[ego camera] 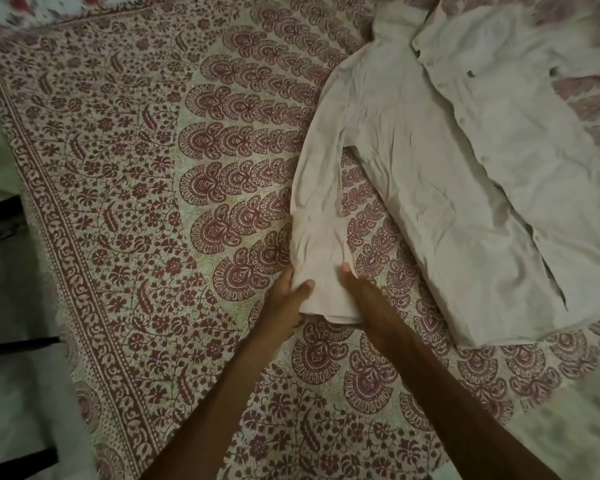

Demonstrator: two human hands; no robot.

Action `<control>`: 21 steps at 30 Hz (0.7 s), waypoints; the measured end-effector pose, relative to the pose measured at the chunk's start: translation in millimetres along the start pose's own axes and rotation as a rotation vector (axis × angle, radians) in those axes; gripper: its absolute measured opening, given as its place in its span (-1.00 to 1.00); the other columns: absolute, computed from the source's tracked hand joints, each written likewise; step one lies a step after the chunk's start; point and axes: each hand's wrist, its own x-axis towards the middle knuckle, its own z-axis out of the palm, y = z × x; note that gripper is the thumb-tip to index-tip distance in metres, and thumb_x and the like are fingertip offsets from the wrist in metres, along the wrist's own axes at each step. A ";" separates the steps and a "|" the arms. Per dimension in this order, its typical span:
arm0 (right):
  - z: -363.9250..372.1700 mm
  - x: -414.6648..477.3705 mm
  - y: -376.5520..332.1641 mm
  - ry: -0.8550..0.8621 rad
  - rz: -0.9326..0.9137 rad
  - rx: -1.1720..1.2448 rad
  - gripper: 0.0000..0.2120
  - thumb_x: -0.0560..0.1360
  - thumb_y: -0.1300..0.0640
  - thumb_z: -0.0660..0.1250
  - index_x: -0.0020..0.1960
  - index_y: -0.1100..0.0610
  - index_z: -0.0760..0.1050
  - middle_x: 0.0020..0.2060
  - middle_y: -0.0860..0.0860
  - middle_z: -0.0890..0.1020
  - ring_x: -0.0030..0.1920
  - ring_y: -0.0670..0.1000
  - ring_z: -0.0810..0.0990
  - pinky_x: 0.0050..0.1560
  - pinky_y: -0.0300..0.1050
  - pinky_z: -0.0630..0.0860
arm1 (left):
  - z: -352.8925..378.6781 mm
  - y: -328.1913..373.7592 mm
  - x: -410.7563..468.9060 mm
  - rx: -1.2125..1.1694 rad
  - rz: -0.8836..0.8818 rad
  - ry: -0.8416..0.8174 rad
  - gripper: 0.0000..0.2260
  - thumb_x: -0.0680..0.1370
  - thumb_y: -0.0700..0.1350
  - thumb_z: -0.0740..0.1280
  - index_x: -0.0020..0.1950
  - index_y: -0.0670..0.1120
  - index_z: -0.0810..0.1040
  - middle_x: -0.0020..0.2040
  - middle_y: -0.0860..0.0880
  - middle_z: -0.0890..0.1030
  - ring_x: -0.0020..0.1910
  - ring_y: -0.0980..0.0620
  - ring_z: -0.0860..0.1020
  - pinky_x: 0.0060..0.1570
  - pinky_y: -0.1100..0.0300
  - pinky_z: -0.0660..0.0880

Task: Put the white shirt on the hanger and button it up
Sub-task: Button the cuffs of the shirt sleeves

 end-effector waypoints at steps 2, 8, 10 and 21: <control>-4.6 -2.9 -2.1 -0.057 0.035 0.024 -0.46 0.47 -0.24 0.38 0.17 0.21 0.56 0.05 0.24 0.66 0.06 0.25 0.66 0.12 0.23 0.58 | -1.3 0.6 1.4 -0.334 -0.142 0.011 -0.70 0.59 -0.17 0.29 0.32 -0.02 0.43 0.20 -0.09 0.58 0.10 -0.11 0.60 -0.07 -0.11 0.62; 13.4 -17.2 -20.1 0.110 -0.372 -0.068 -0.81 0.52 0.18 0.41 0.11 0.02 0.65 -0.01 0.00 0.71 0.03 0.11 0.67 -0.05 0.19 0.66 | -9.8 -5.4 3.8 0.338 0.110 0.363 -0.75 0.56 -0.11 0.34 0.22 -0.09 0.47 0.19 -0.06 0.51 0.09 0.01 0.53 -0.08 0.16 0.49; 28.3 -21.7 -36.1 -0.033 -0.431 -0.199 -0.76 0.56 0.20 0.34 0.18 0.00 0.62 0.03 -0.09 0.68 0.02 -0.04 0.66 0.01 0.02 0.66 | -15.4 8.0 -1.3 0.123 0.125 0.252 -0.71 0.62 0.10 0.22 0.19 -0.06 0.51 0.17 -0.07 0.58 0.07 -0.03 0.59 -0.10 0.13 0.53; 45.6 -2.4 -31.5 0.071 -0.316 -0.058 -0.81 0.62 0.22 0.21 0.14 0.16 0.57 0.09 0.07 0.65 0.10 0.16 0.63 0.01 0.05 0.63 | -55.4 48.3 8.6 -0.273 0.047 0.122 -0.83 0.54 -0.27 0.32 0.08 -0.11 0.62 -0.05 -0.07 0.70 -0.07 -0.06 0.64 -0.08 0.10 0.54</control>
